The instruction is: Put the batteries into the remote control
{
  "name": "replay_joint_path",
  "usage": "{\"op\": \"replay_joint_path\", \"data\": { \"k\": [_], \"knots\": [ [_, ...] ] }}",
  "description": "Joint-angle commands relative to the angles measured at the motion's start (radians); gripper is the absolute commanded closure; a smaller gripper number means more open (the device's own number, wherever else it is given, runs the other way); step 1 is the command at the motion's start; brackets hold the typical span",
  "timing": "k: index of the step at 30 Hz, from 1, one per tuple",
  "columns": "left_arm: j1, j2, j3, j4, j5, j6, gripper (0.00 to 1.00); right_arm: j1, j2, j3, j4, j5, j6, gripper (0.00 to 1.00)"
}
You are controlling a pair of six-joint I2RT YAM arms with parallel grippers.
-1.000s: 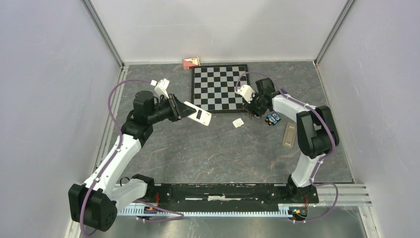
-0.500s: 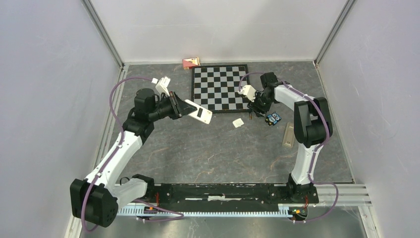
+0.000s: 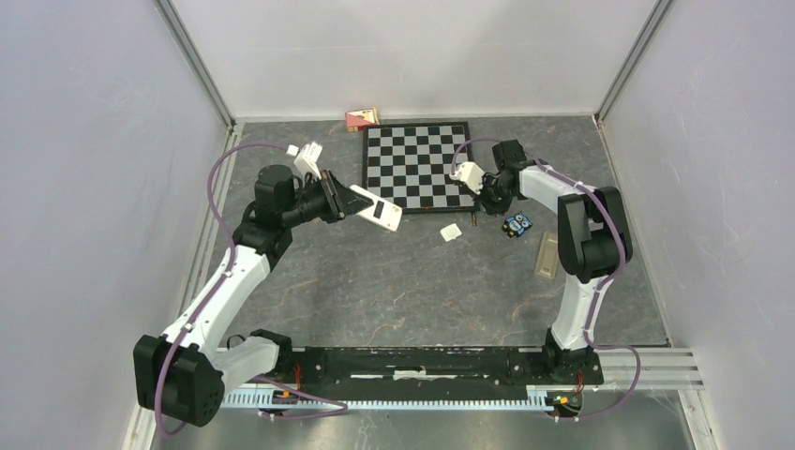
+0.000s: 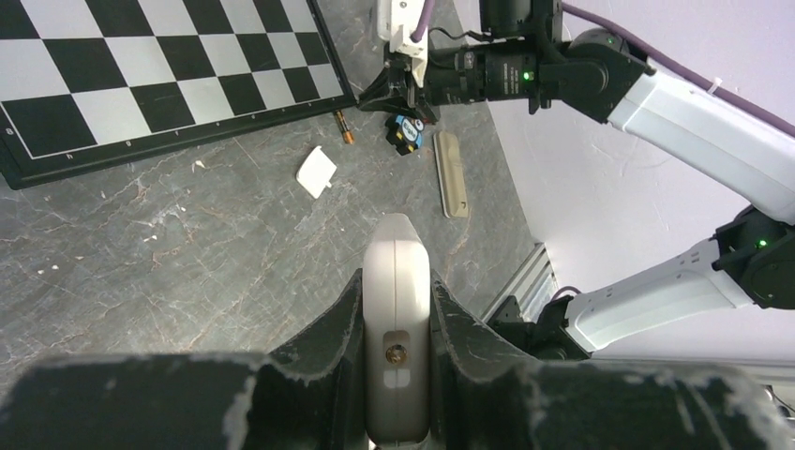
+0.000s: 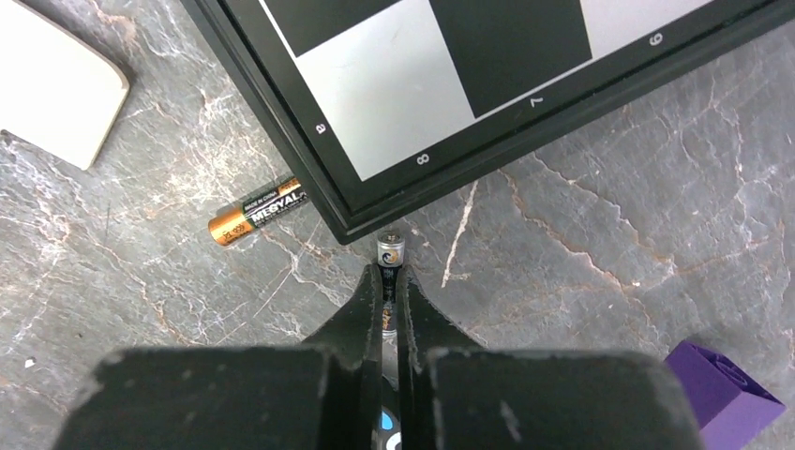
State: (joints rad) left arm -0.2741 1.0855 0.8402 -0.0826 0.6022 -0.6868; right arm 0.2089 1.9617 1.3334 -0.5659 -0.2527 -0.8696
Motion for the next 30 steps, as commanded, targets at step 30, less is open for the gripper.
{"op": "replay_joint_path", "data": {
  "k": [30],
  "knots": [
    [-0.040,-0.120,-0.351,0.788,-0.173,-0.578,0.98,0.468,-0.813,-0.397,0.766,0.338,1.603,1.00]
  ]
}}
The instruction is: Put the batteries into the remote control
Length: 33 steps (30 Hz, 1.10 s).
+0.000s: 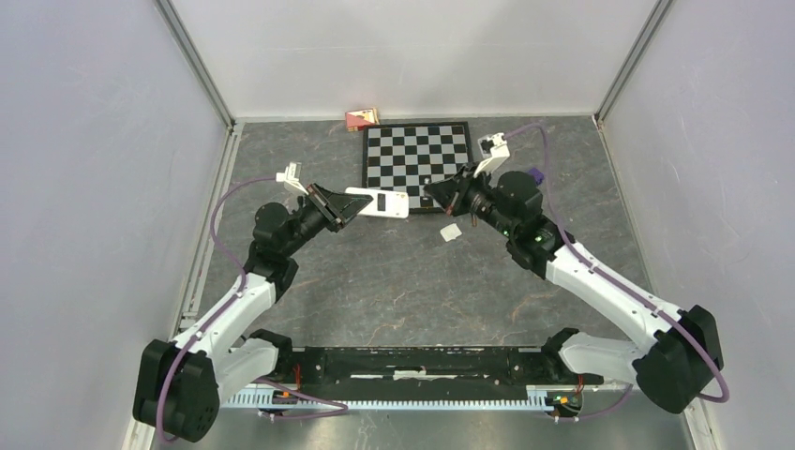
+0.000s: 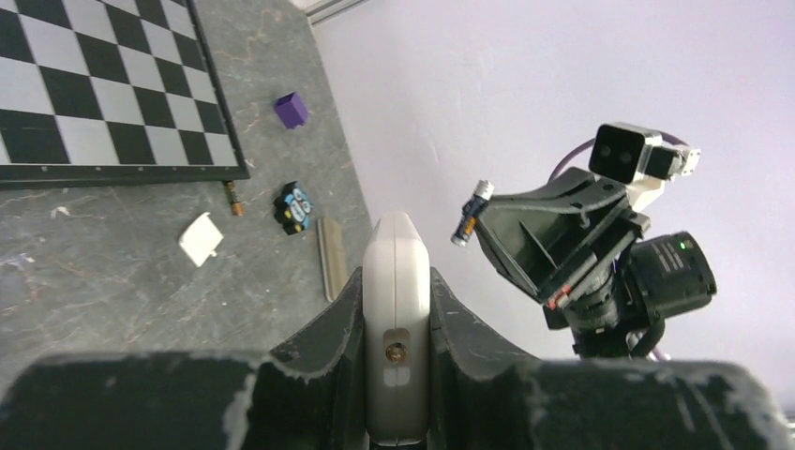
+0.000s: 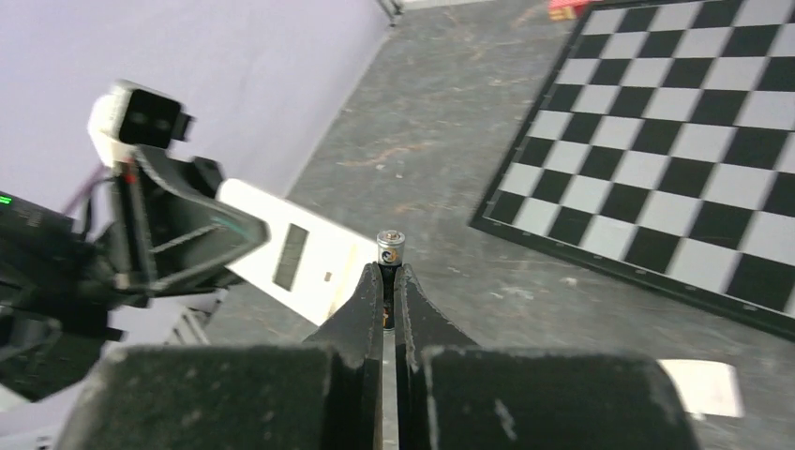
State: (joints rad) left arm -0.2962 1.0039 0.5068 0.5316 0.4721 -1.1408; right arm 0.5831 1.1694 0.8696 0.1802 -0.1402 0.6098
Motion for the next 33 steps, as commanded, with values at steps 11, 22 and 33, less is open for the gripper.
{"op": "replay_joint_path", "data": {
  "k": [11,22,33],
  "knots": [
    [-0.036,-0.061,-0.091,0.311,-0.118,-0.321,0.98,0.300,0.083,0.273,-0.111,0.430,-0.019,1.00],
    [-0.037,-0.080,-0.083,0.328,-0.141,-0.409,0.98,0.398,0.111,0.339,-0.174,0.595,-0.123,1.00],
    [-0.037,-0.051,-0.071,0.403,-0.124,-0.440,0.98,0.408,0.146,0.350,-0.166,0.550,-0.130,0.96]
  ]
}}
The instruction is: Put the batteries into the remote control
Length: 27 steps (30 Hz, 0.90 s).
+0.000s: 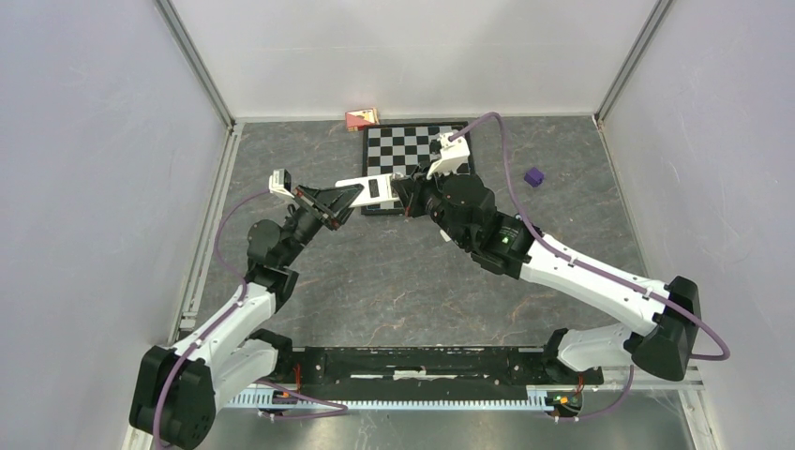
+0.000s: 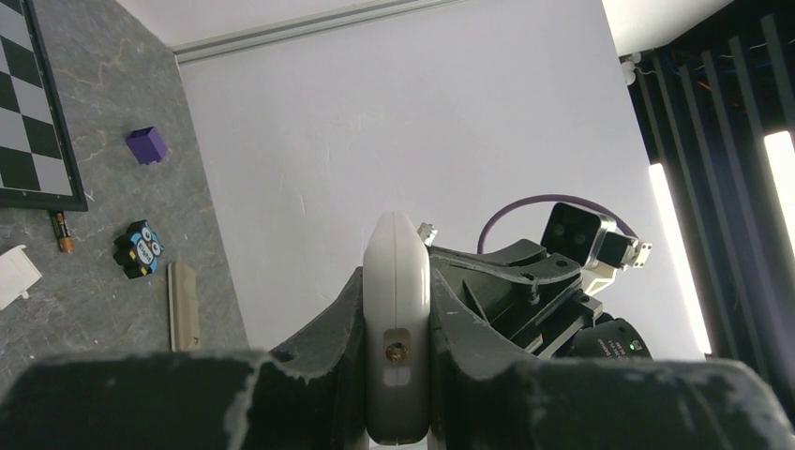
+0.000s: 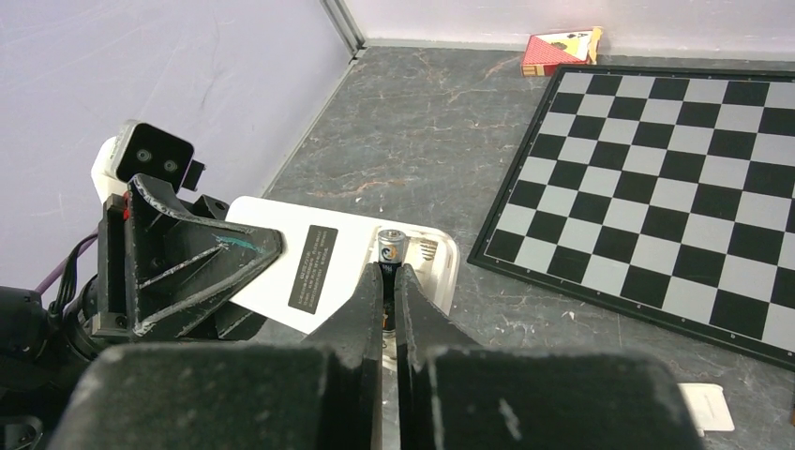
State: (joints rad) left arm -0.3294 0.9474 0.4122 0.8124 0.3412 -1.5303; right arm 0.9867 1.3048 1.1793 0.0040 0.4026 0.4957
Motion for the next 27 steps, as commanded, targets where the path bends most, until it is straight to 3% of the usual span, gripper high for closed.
{"op": "replay_joint_path", "data": {
  "k": [1,12,27],
  "knots": [
    [-0.005,0.006,0.021,0.129,0.012,-0.049,0.98,0.004,0.010,0.039,0.017,0.007,-0.017,0.96],
    [-0.004,0.003,0.005,0.147,0.015,-0.048,0.98,0.004,0.014,0.038,0.051,-0.002,-0.036,0.94],
    [-0.004,0.021,0.009,0.224,-0.024,-0.103,0.98,0.004,-0.016,0.044,-0.059,-0.068,0.015,0.75]
  ]
}}
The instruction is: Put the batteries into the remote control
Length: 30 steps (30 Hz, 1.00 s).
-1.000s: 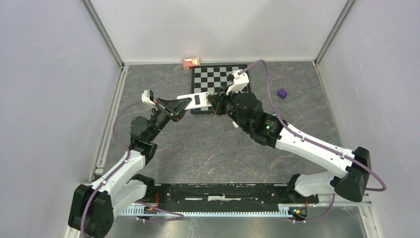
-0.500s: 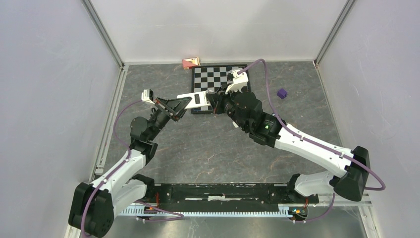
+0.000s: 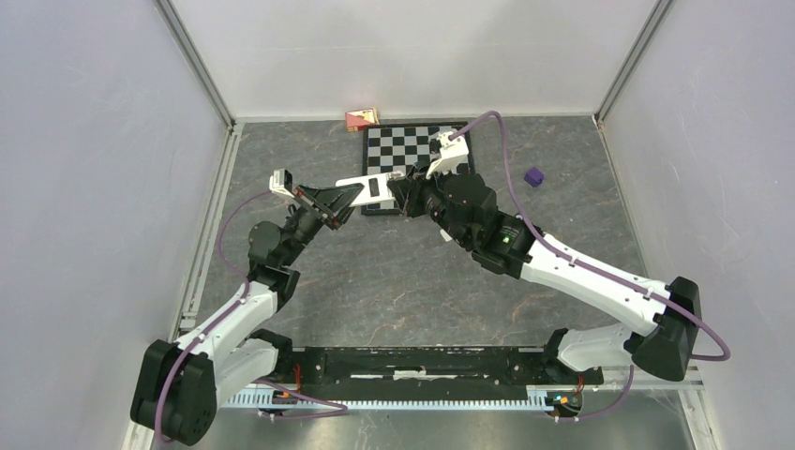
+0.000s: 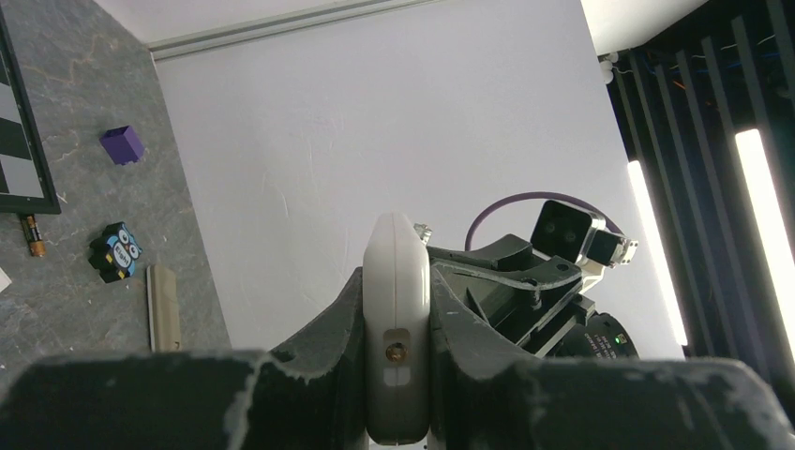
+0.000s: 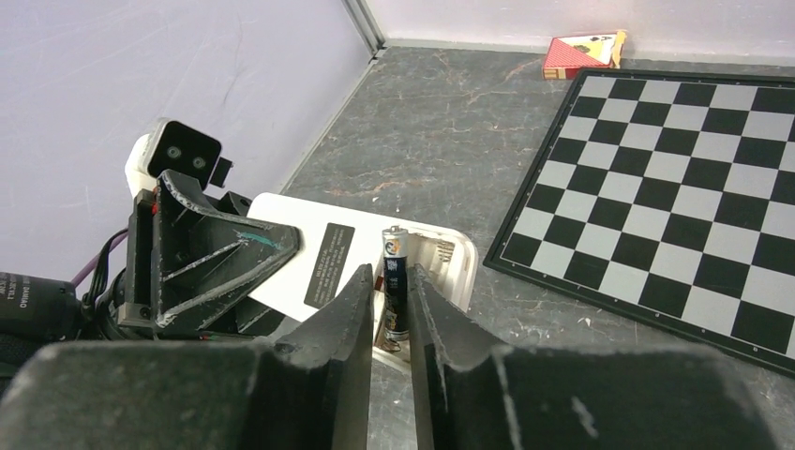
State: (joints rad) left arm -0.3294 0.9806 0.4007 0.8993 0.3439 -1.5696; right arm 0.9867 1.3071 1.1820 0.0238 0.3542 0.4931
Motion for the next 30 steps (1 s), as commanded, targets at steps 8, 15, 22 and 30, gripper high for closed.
{"op": "replay_joint_path", "data": {
  "k": [8,15,22,30],
  "knots": [
    [-0.005,-0.015,0.017,0.135,-0.029,-0.054,0.98,0.002,-0.011,0.135,-0.141,0.023,0.009,0.62],
    [-0.005,-0.010,0.018,0.147,-0.035,-0.033,0.98,0.003,-0.042,0.148,-0.092,-0.029,-0.005,0.36],
    [-0.003,0.029,0.018,0.234,-0.039,-0.009,0.98,0.000,-0.071,0.208,-0.143,0.018,0.043,0.02],
    [-0.003,0.082,0.046,0.314,-0.020,0.012,0.98,-0.018,-0.090,0.185,-0.198,0.047,0.357,0.02]
  ]
}}
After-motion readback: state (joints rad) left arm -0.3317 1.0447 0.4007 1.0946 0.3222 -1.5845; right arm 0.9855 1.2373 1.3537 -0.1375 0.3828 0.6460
